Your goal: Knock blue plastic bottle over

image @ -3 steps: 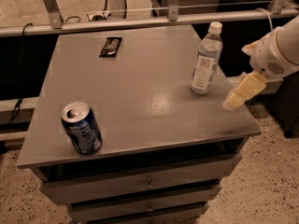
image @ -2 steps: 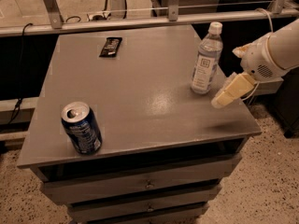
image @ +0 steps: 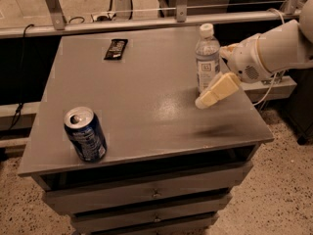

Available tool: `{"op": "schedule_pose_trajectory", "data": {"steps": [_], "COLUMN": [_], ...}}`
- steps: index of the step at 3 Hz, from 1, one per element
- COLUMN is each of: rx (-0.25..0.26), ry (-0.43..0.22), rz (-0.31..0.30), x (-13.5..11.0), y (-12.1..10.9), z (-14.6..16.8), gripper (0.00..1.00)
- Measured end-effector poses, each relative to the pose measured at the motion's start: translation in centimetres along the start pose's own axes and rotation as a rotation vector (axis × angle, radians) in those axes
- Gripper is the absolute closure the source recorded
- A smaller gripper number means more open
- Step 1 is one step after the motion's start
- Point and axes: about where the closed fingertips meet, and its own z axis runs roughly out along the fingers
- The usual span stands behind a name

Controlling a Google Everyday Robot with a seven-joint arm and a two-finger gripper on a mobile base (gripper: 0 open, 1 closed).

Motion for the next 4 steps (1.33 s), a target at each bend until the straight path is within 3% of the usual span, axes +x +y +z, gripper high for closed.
{"op": "schedule_pose_trajectory", "data": {"steps": [2,4], "rx": [-0.099,-0.086], "ry": [-0.080,-0.058], "rz": [-0.026,-0.013], "x": [-3.8,-2.6], "y": [3.1,2.7], "z": [3.8,3.3], "gripper": [0.00,0.00]}}
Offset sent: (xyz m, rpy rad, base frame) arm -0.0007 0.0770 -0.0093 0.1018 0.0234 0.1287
